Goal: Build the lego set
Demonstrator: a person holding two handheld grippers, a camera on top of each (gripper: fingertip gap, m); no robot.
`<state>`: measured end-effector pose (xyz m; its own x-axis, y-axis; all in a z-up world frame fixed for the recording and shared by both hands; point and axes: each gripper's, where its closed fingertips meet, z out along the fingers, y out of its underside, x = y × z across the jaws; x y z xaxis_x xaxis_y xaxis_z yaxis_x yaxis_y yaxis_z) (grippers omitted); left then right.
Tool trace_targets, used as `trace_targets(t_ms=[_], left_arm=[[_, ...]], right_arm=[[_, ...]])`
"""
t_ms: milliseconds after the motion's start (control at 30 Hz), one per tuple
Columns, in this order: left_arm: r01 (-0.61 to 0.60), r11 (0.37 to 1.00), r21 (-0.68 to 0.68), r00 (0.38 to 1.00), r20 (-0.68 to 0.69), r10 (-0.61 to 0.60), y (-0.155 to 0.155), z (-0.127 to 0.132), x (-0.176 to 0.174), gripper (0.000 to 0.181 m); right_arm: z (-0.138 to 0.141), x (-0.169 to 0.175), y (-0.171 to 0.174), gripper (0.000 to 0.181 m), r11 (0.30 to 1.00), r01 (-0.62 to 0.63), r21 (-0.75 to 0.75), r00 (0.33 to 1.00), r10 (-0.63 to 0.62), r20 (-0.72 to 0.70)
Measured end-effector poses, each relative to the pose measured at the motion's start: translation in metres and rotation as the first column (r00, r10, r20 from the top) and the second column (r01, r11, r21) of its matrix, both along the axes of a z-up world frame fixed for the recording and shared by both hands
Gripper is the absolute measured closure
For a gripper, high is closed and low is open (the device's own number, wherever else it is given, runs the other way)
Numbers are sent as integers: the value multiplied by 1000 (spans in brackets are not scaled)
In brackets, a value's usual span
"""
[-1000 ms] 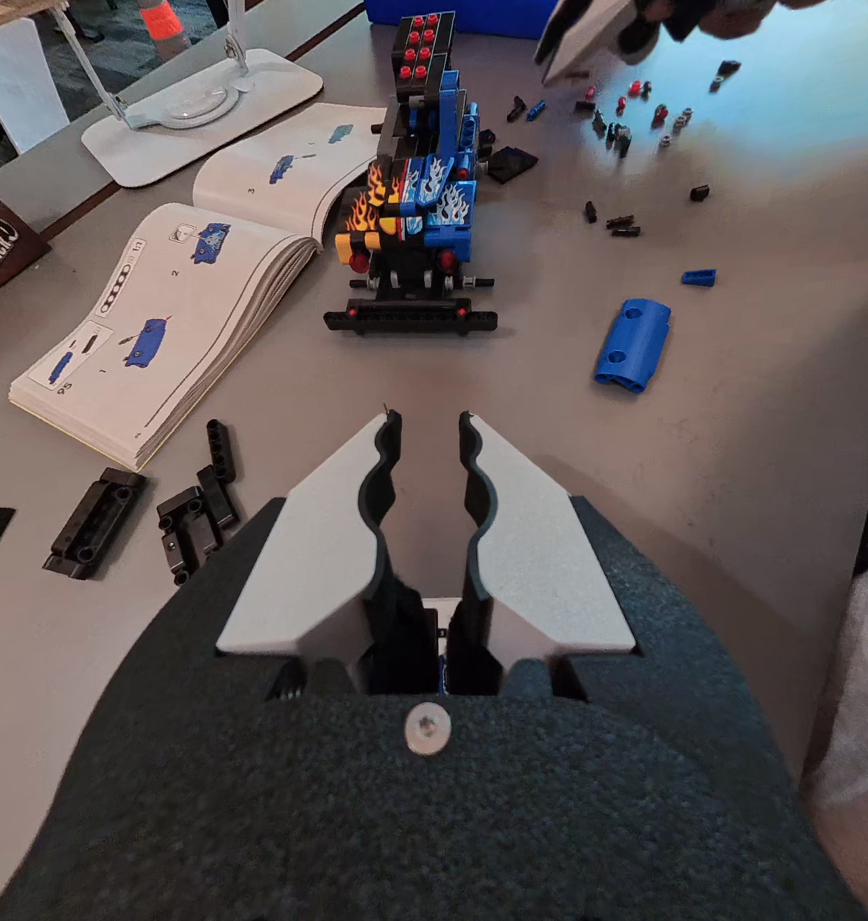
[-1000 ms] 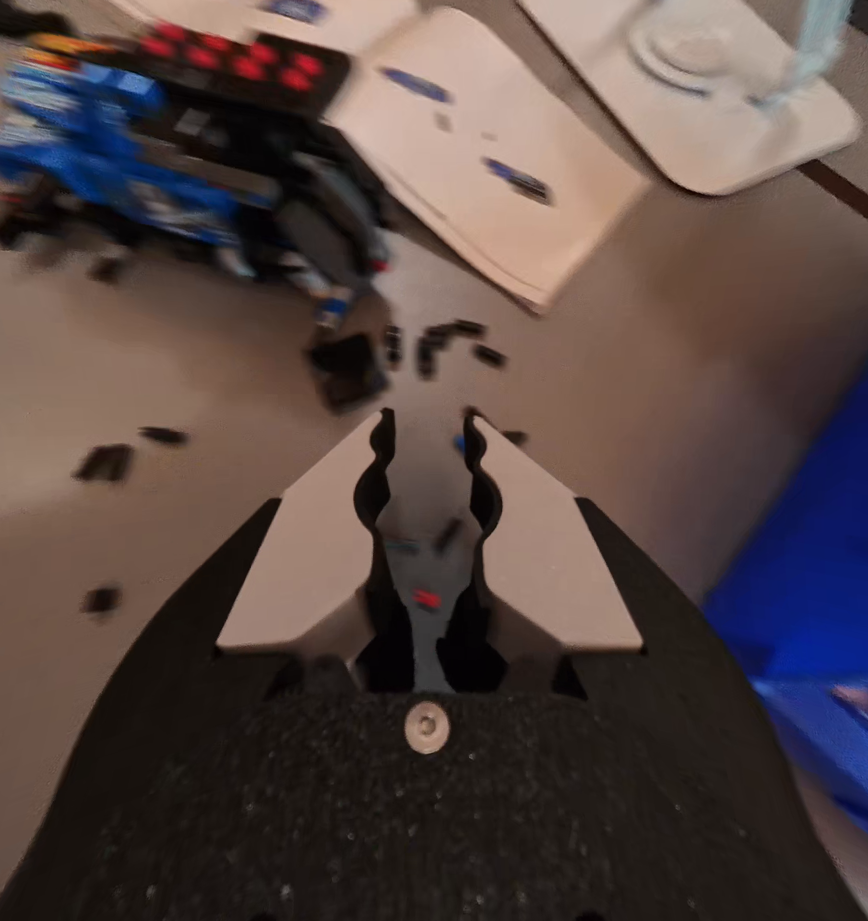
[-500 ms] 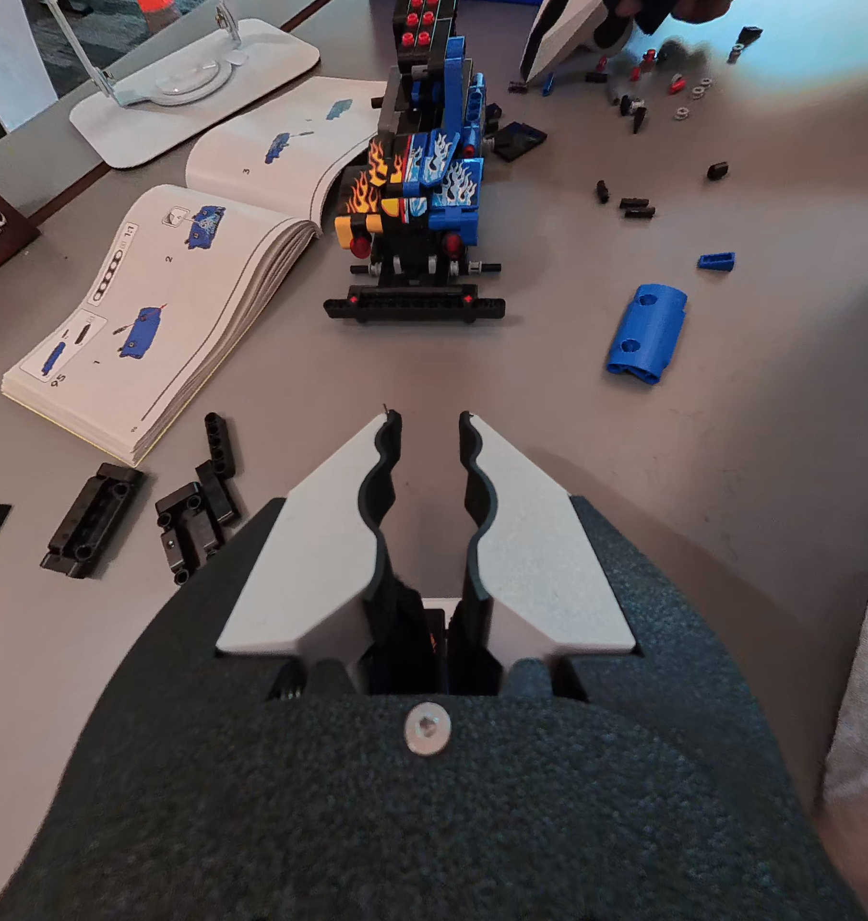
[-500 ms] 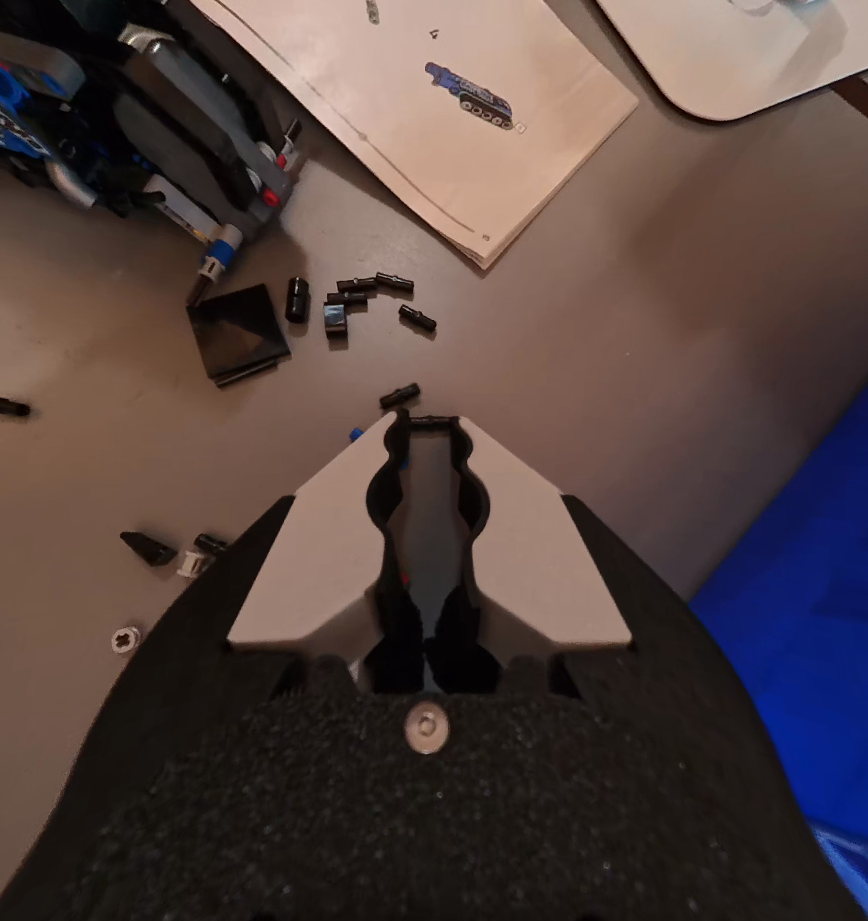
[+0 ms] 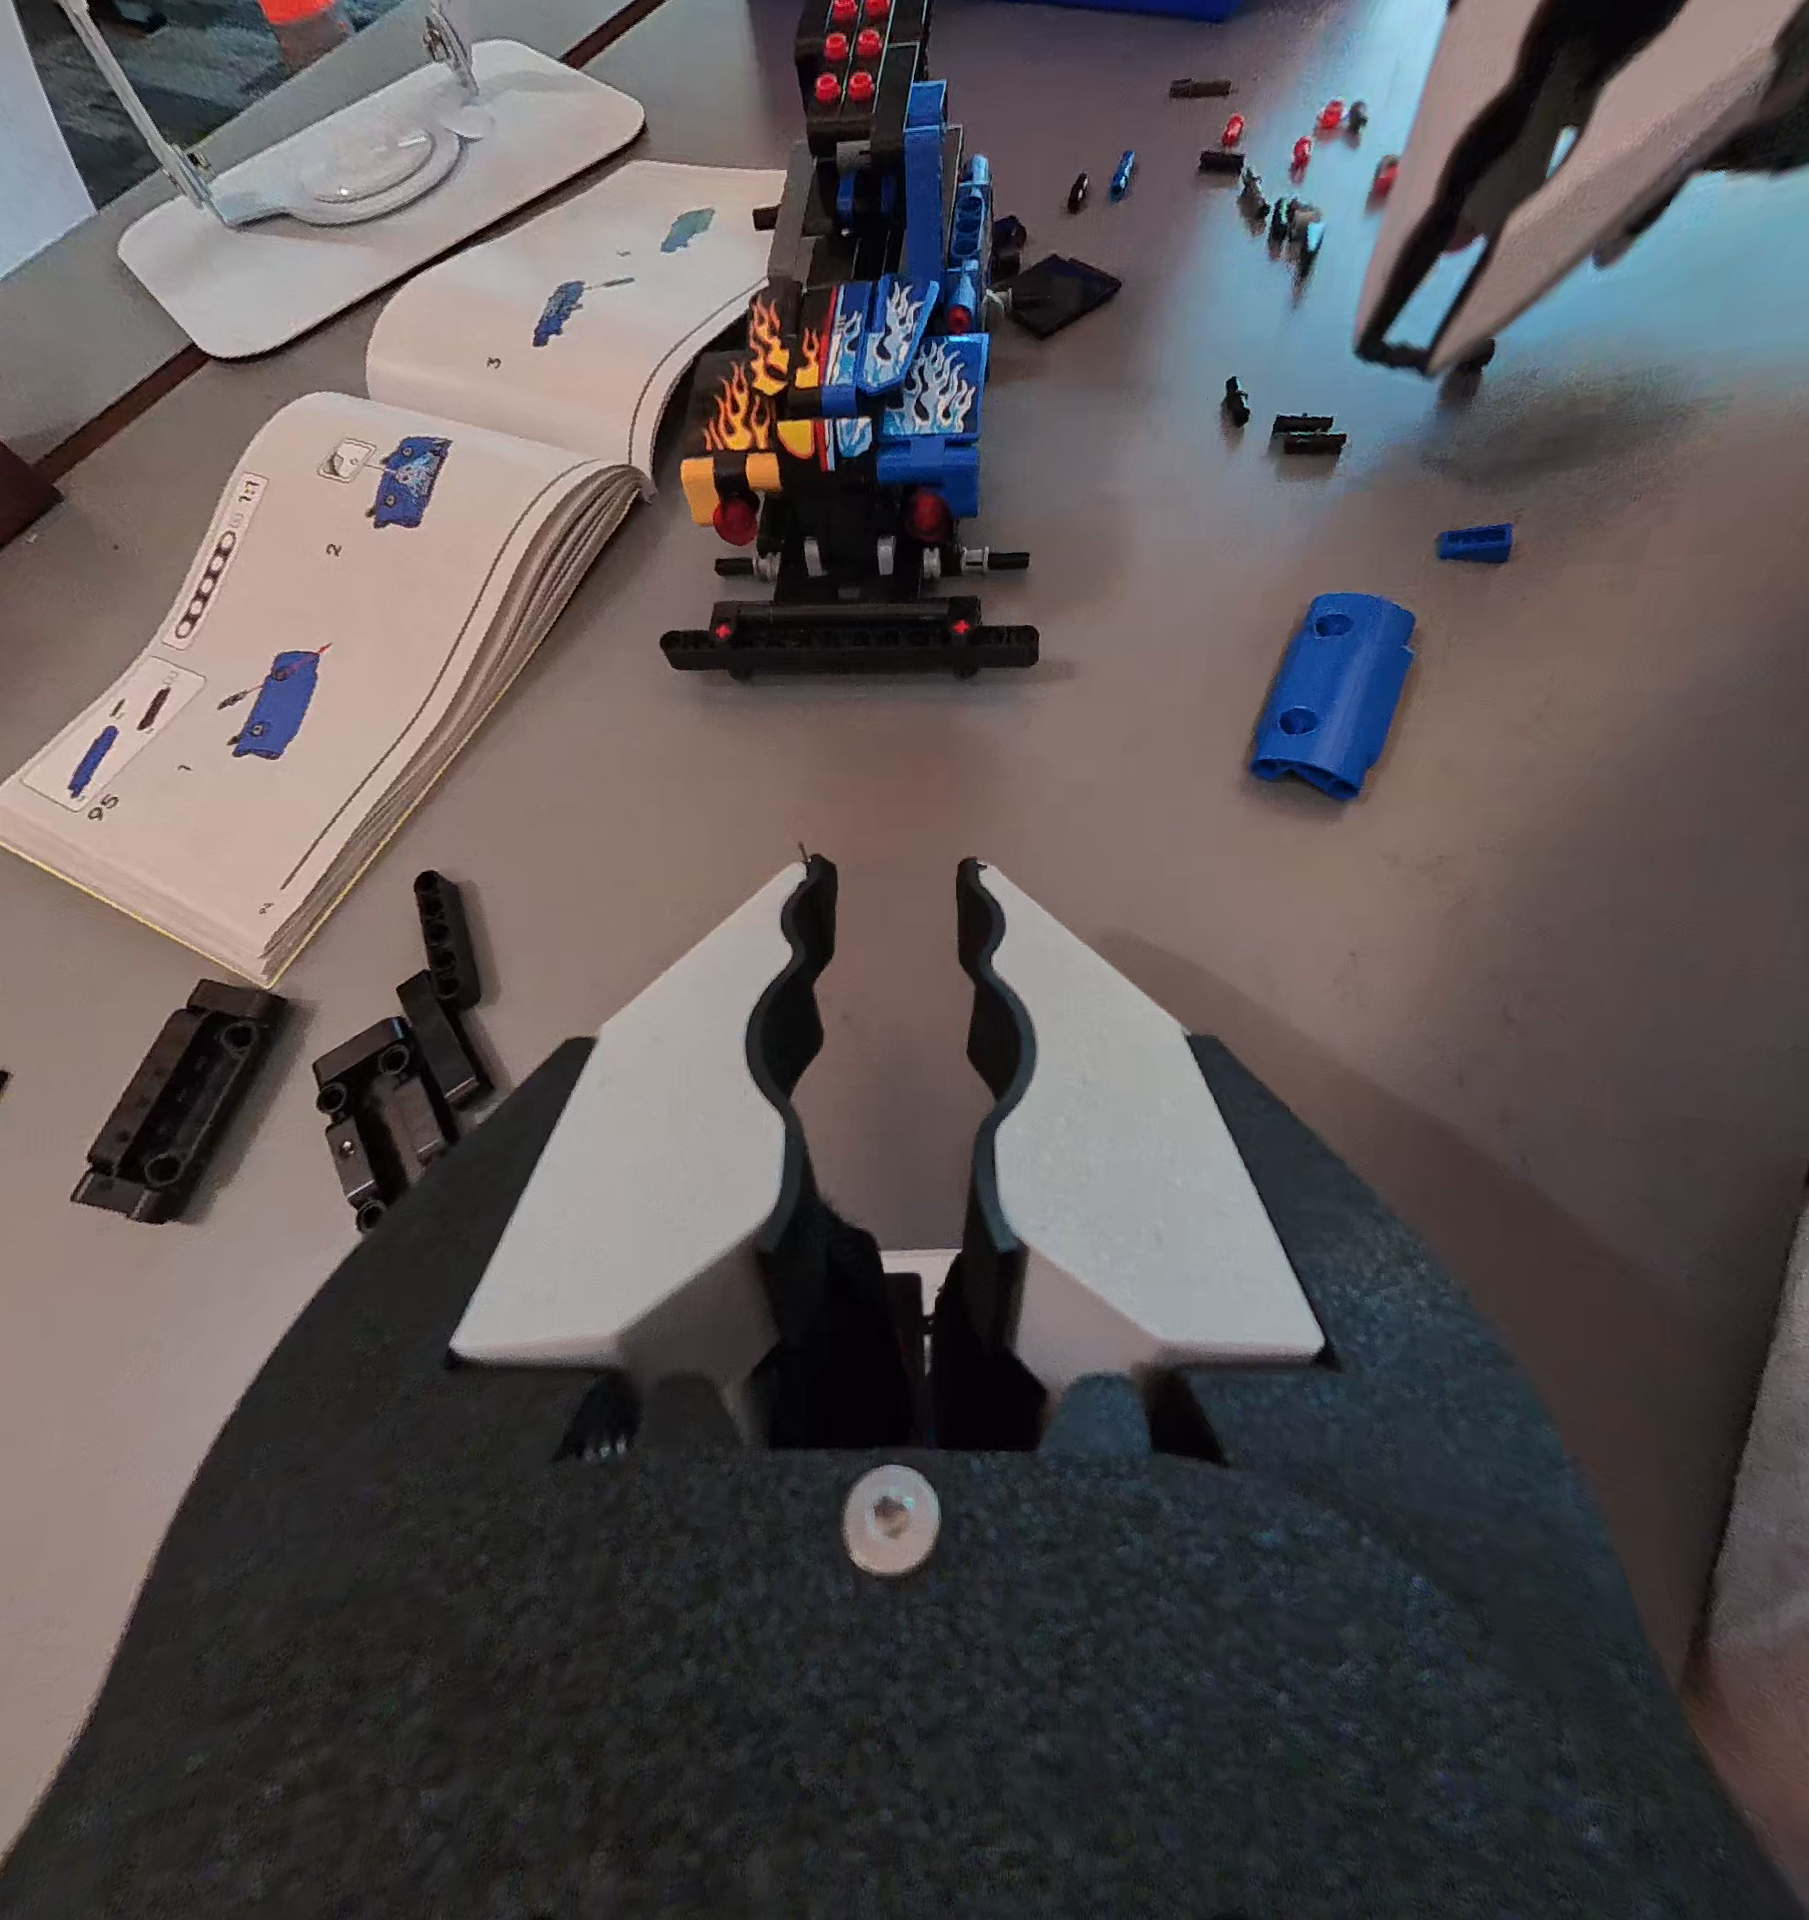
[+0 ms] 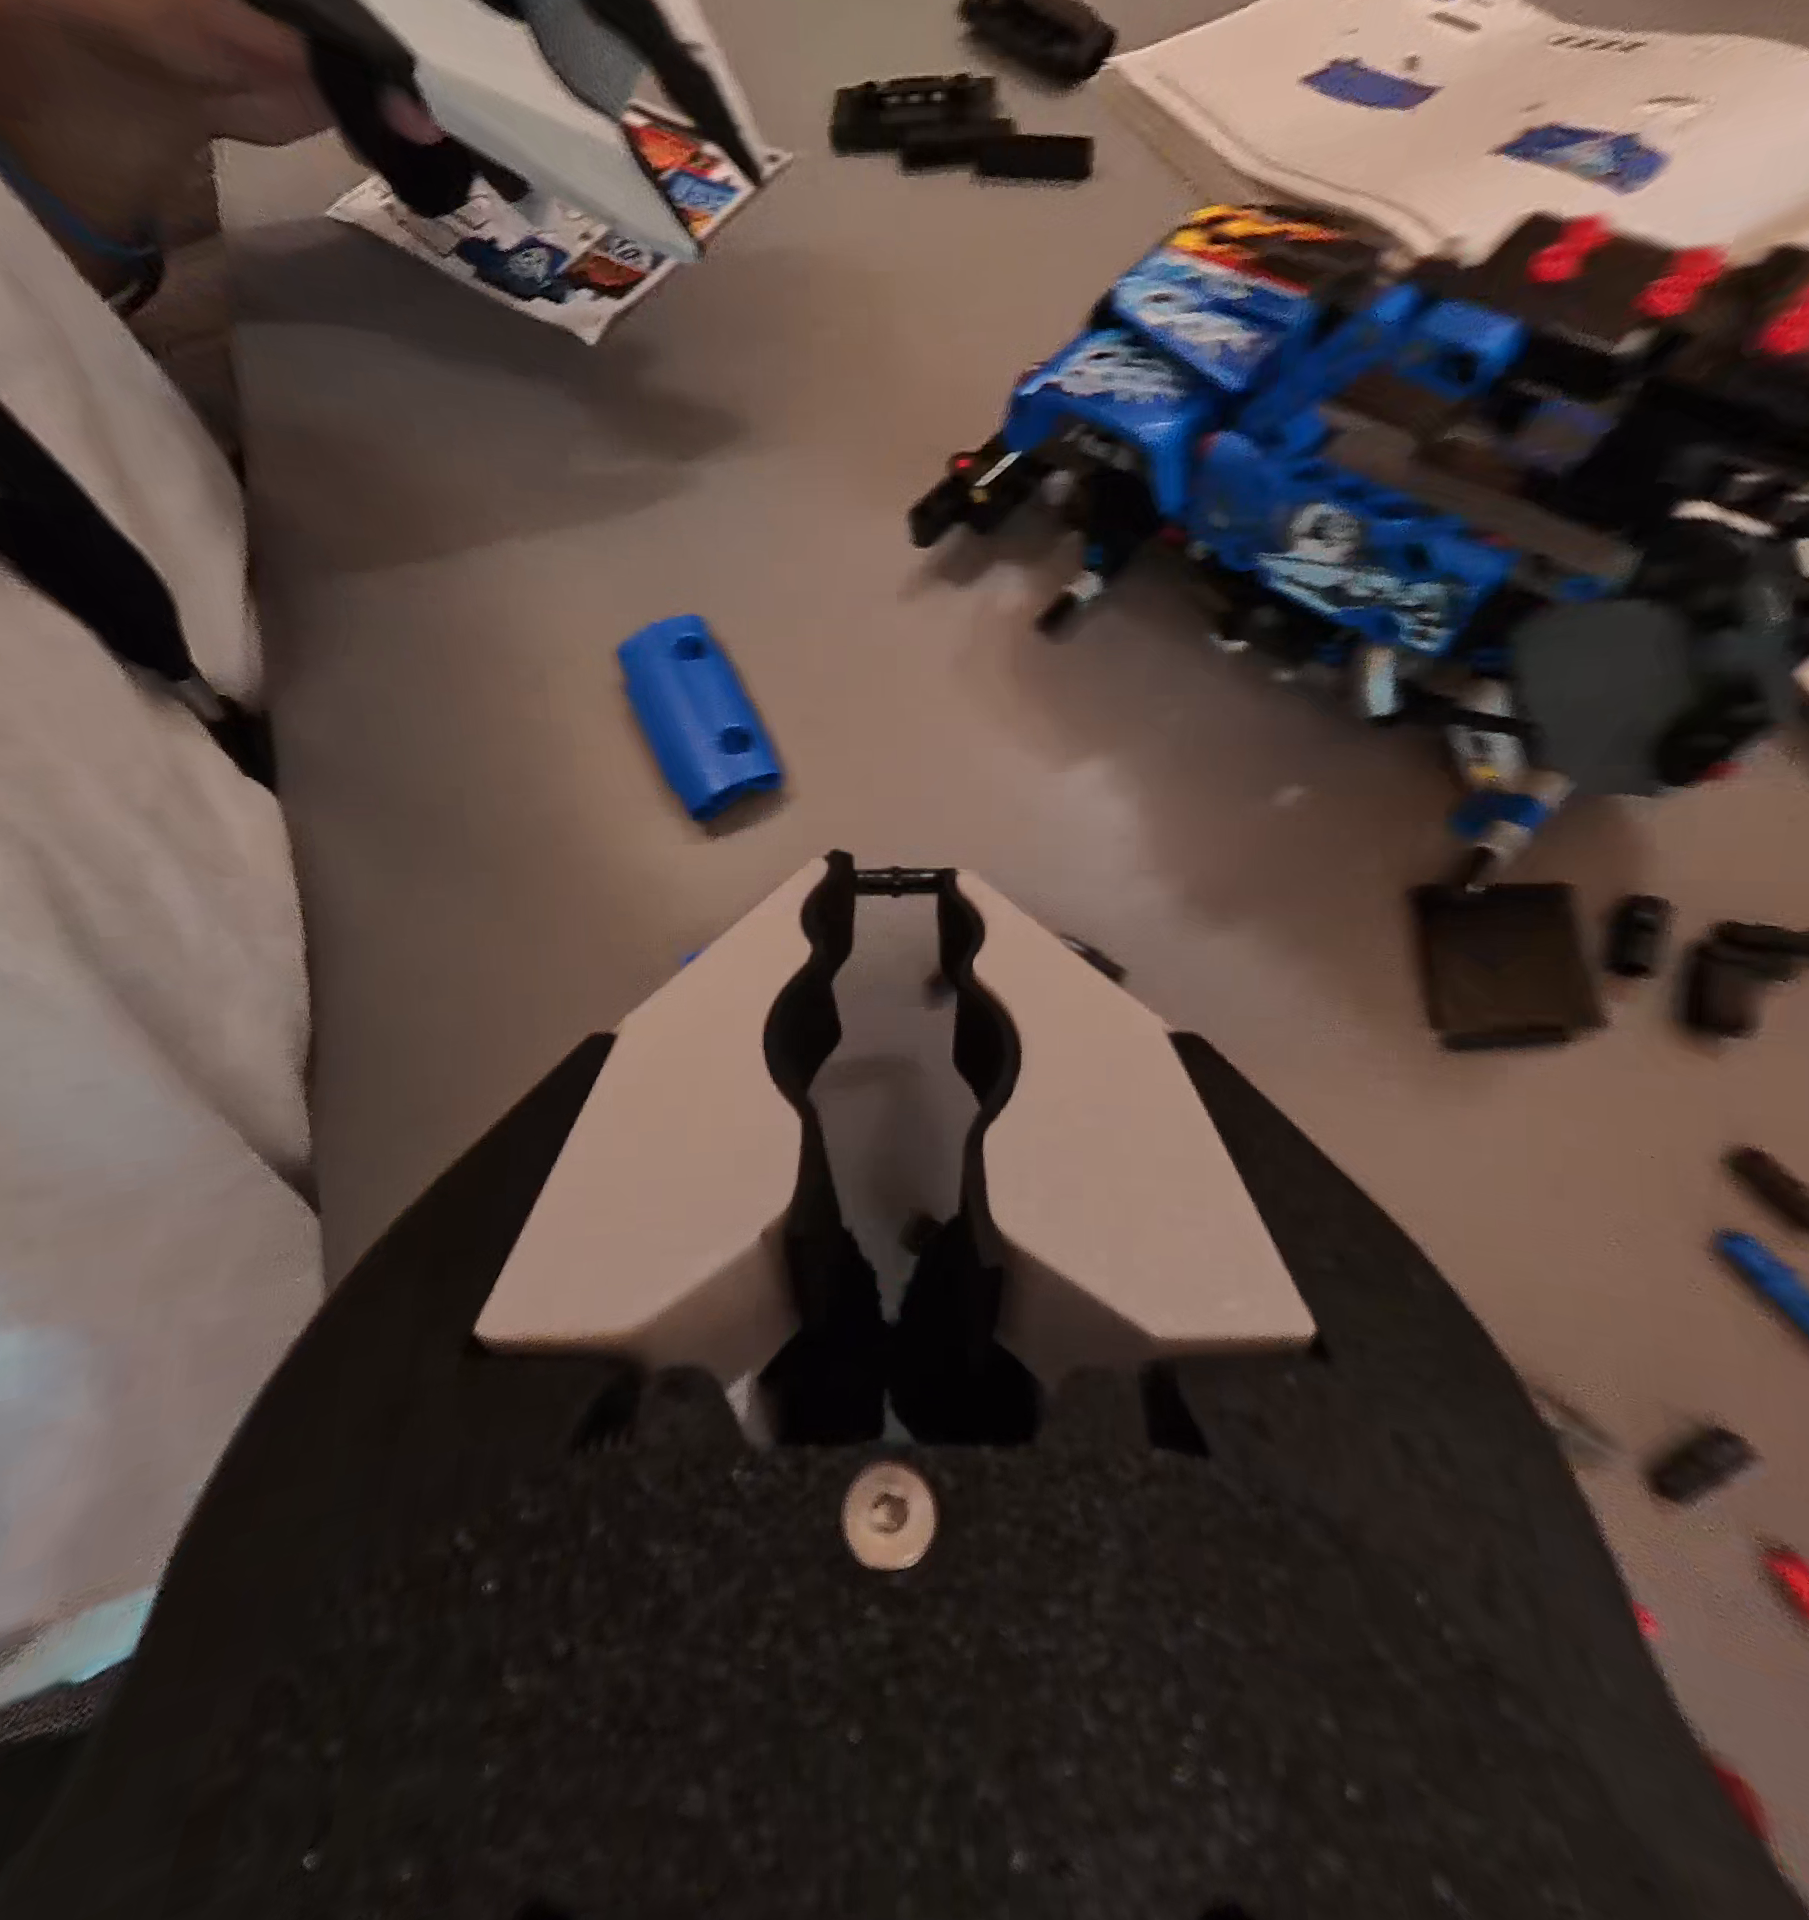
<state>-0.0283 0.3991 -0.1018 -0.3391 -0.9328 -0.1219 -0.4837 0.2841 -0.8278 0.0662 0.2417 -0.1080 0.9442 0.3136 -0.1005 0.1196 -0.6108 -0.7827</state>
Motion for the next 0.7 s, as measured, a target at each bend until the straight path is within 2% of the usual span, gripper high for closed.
trace_targets(t_ms=[133, 333, 433, 533, 700], left_arm=[[26, 1000, -12, 1000, 4, -25, -4, 1, 3, 159], [75, 997, -14, 997, 12, -75, -12, 2, 7, 159], [92, 996, -11, 996, -2, -92, -16, 0, 6, 159], [96, 995, 7, 995, -4, -96, -15, 1, 4, 159], [64, 998, -4, 998, -9, -64, -9, 4, 2, 159]], right_arm=[[-22, -20, -1, 166, 997, 45, -55, 995, -40, 89], [-37, -17, 5, 166, 987, 145, -70, 974, -130, 187], [-37, -14, 6, 166, 982, 176, -62, 969, -162, 188], [-34, -14, 4, 156, 980, 194, -47, 970, -184, 162], [-3, -7, 1, 156, 970, 233, 71, 964, -240, 110]])
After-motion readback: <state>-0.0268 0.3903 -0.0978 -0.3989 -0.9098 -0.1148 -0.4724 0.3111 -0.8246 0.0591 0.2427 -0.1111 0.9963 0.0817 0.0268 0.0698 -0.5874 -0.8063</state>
